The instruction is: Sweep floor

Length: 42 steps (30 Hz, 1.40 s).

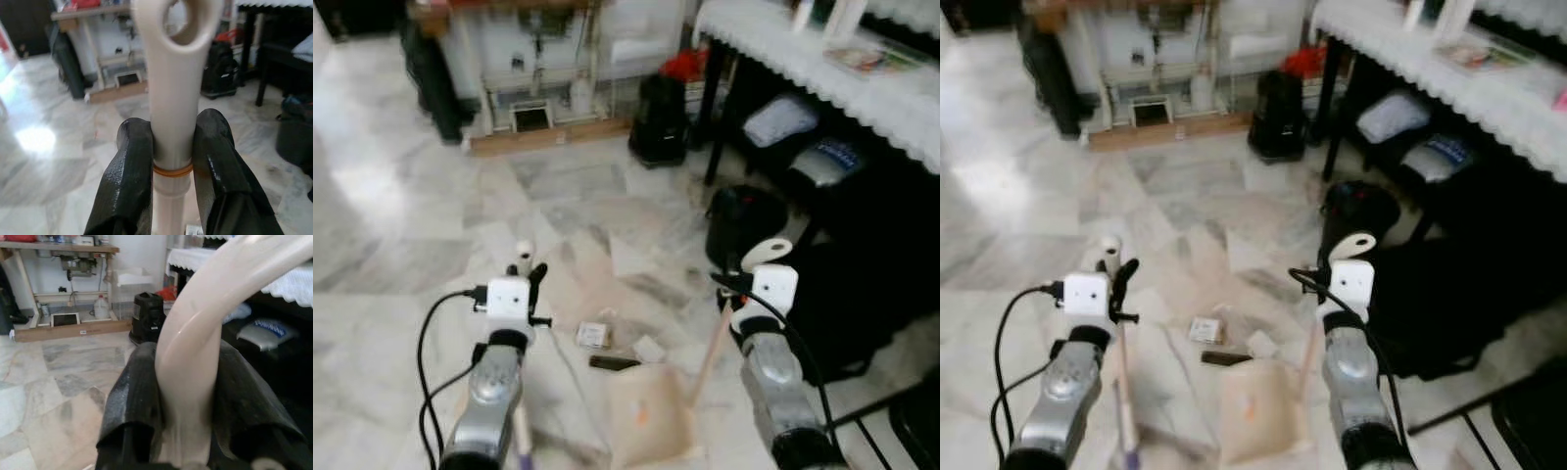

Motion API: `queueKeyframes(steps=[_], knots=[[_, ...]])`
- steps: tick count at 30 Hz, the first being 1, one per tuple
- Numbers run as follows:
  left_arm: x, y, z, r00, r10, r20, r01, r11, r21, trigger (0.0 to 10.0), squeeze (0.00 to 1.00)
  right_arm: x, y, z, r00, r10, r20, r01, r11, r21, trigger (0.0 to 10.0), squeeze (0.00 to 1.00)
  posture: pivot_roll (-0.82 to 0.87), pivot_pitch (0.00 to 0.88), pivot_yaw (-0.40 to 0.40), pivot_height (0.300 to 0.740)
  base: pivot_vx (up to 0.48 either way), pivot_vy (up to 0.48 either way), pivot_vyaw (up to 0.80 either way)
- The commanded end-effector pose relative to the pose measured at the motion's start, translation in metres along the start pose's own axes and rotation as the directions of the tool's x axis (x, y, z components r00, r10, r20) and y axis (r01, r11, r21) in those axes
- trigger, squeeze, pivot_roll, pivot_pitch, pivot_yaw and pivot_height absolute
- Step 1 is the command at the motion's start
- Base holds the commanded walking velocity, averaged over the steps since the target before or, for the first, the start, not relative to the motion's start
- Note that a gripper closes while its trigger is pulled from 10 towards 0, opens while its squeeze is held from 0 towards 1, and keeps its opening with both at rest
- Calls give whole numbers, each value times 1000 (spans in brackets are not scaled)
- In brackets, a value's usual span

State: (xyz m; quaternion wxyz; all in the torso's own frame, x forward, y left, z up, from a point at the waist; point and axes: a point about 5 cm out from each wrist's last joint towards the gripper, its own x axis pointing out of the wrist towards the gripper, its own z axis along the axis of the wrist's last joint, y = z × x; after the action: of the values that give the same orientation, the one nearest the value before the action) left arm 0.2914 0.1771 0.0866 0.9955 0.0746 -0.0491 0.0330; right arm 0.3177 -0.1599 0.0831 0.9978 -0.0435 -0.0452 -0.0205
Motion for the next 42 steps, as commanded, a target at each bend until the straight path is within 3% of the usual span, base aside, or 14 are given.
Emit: queueKeyframes(steps=[1, 11, 33, 42], knots=[[3, 1, 9, 999, -2, 45, 2, 1000, 5, 10000, 0, 3, 6, 10, 999, 4, 47, -6, 999, 33, 10000, 0, 70, 50, -16, 740, 281, 0, 0], [3, 1, 9, 999, -1, 46, 1, 1000, 5, 10000, 0, 3, 7, 13, 997, 22, 71, -21, 1000, -3, 10000, 0, 72, 53, -17, 740, 277, 0, 166], [3, -1, 9, 999, -7, 44, 7, 1000, 4, 10000, 0, 2, 5, 8, 999, 3, 42, -4, 999, 39, 10000, 0, 70, 60, -15, 740, 277, 0, 72], [4, 0, 10, 999, -5, 46, 5, 1000, 5, 10000, 0, 4, 5, 12, 998, 2, 57, -4, 999, 34, 10000, 0, 70, 61, -13, 740, 204, 0, -565]])
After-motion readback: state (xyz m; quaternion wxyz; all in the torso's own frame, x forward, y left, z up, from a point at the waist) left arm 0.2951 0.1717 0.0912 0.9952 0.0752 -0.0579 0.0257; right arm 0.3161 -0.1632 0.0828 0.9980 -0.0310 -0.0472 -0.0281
